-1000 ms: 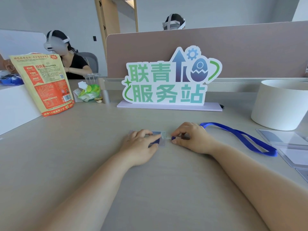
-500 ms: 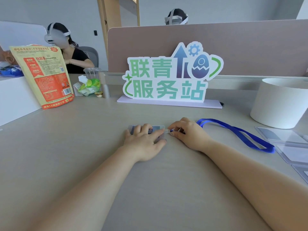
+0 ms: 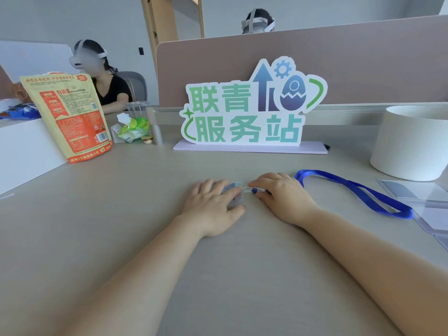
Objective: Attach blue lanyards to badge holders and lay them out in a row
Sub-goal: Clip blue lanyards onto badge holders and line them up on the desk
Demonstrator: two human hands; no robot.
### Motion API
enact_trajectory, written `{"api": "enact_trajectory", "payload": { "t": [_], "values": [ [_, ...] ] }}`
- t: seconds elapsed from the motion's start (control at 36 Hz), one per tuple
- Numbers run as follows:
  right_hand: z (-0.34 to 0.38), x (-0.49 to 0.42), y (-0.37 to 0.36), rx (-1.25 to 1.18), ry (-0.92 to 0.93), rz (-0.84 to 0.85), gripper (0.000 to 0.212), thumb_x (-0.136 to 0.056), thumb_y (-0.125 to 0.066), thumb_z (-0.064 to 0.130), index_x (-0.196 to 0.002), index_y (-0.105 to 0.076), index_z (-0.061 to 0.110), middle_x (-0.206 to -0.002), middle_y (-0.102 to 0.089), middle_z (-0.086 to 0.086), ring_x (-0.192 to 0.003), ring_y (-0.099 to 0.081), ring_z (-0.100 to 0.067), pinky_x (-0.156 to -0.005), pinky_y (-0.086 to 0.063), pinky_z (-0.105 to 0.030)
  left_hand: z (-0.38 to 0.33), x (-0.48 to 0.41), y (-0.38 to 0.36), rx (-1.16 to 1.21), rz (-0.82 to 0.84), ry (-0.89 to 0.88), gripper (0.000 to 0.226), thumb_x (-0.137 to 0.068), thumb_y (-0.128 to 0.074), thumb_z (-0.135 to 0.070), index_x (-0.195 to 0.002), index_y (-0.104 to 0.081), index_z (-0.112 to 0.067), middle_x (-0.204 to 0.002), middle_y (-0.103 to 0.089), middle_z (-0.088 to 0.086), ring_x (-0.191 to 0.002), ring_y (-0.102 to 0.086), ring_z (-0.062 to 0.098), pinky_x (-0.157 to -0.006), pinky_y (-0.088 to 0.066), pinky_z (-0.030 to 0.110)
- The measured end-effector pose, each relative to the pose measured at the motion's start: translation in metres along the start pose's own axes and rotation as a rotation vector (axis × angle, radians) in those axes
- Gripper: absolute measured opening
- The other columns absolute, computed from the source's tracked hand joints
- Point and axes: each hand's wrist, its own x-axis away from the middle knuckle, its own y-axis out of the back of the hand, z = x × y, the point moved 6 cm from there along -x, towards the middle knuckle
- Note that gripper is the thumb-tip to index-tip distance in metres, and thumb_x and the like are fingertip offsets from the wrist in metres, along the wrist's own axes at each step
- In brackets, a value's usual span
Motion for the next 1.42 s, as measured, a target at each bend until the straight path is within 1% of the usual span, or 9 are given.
{"api": "enact_trajectory", "payload": {
  "t": [0.06, 0.17, 0.47, 0.75, 1.0, 1.19, 1.28, 1.36, 1.42],
  "values": [
    [0.000, 0.000, -0.001, -0.039, 0.005, 0.011, 0.028, -0.095, -0.050, 0.026, -0.121, -0.061, 0.030, -0.121, -0.059, 0.007, -0.109, -0.050, -0.022, -0.094, -0.042, -0.039, 0.000, -0.001, -0.002, 0.078, 0.006, -0.031, 0.052, -0.094, -0.029, -0.053, -0.144, -0.025, -0.039, -0.153, -0.020, -0.017, -0.141, -0.013, 0.012, -0.115, -0.010, 0.032],
    [-0.004, -0.001, -0.001, -0.047, -0.021, 0.028, 0.029, -0.095, -0.050, 0.021, -0.120, -0.061, 0.027, -0.116, -0.061, 0.004, -0.108, -0.049, -0.022, -0.094, -0.041, -0.037, 0.000, -0.002, -0.005, 0.177, 0.053, -0.032, 0.051, -0.096, -0.029, -0.048, -0.146, -0.023, -0.035, -0.152, -0.021, -0.017, -0.140, -0.013, 0.008, -0.114, -0.012, 0.029],
    [-0.003, -0.001, -0.002, -0.034, -0.018, 0.055, 0.039, -0.096, -0.042, 0.018, -0.129, -0.054, 0.037, -0.119, -0.058, 0.005, -0.108, -0.047, -0.023, -0.096, -0.039, -0.039, -0.002, 0.000, -0.004, 0.209, 0.114, -0.005, 0.055, -0.093, -0.029, -0.059, -0.145, -0.023, -0.041, -0.154, -0.016, -0.018, -0.142, -0.007, 0.008, -0.114, -0.008, 0.031],
    [0.005, 0.002, 0.000, 0.104, 0.002, 0.079, 0.033, -0.097, -0.041, 0.039, -0.126, -0.056, 0.038, -0.124, -0.054, 0.008, -0.113, -0.046, -0.023, -0.093, -0.039, -0.036, 0.001, -0.005, -0.007, 0.236, 0.067, -0.006, 0.054, -0.092, -0.030, -0.060, -0.143, -0.027, -0.043, -0.150, -0.022, -0.019, -0.141, -0.012, 0.009, -0.115, -0.012, 0.031],
    [0.005, 0.002, -0.001, 0.112, -0.019, 0.116, 0.033, -0.097, -0.039, 0.041, -0.125, -0.056, 0.038, -0.127, -0.051, 0.009, -0.115, -0.043, -0.023, -0.095, -0.037, -0.037, -0.001, -0.005, -0.006, 0.216, 0.011, -0.038, 0.056, -0.093, -0.032, -0.056, -0.145, -0.025, -0.038, -0.149, -0.027, -0.016, -0.140, -0.018, 0.011, -0.115, -0.016, 0.031],
    [0.006, 0.003, -0.001, 0.076, -0.033, 0.116, 0.032, -0.097, -0.040, 0.040, -0.124, -0.057, 0.038, -0.126, -0.051, 0.009, -0.116, -0.042, -0.023, -0.095, -0.036, -0.037, -0.004, -0.006, 0.000, 0.266, -0.032, -0.036, 0.046, -0.094, -0.038, -0.049, -0.138, -0.041, -0.037, -0.144, -0.038, -0.013, -0.137, -0.027, 0.014, -0.112, -0.023, 0.031],
    [0.006, 0.003, -0.002, 0.085, -0.051, 0.120, 0.032, -0.097, -0.039, 0.041, -0.124, -0.056, 0.039, -0.127, -0.050, 0.010, -0.118, -0.041, -0.022, -0.096, -0.032, -0.036, -0.006, -0.006, 0.002, 0.282, -0.069, -0.020, 0.043, -0.093, -0.040, -0.049, -0.134, -0.046, -0.035, -0.137, -0.043, -0.012, -0.133, -0.032, 0.014, -0.110, -0.026, 0.035],
    [0.006, 0.003, -0.002, 0.086, -0.092, 0.112, 0.032, -0.097, -0.037, 0.043, -0.123, -0.056, 0.042, -0.130, -0.048, 0.012, -0.121, -0.041, -0.021, -0.099, -0.027, -0.038, -0.009, -0.005, 0.003, 0.270, -0.071, 0.007, 0.043, -0.092, -0.043, -0.050, -0.131, -0.049, -0.034, -0.134, -0.045, -0.012, -0.131, -0.035, 0.013, -0.113, -0.018, 0.051],
    [0.007, 0.004, -0.003, 0.101, -0.102, 0.105, 0.032, -0.097, -0.036, 0.042, -0.122, -0.056, 0.042, -0.131, -0.047, 0.012, -0.121, -0.041, -0.021, -0.102, -0.025, -0.039, -0.010, -0.006, 0.002, 0.239, -0.069, 0.019, 0.043, -0.091, -0.042, -0.053, -0.130, -0.049, -0.036, -0.131, -0.046, -0.013, -0.127, -0.037, 0.012, -0.112, -0.017, 0.055]
  ]
}}
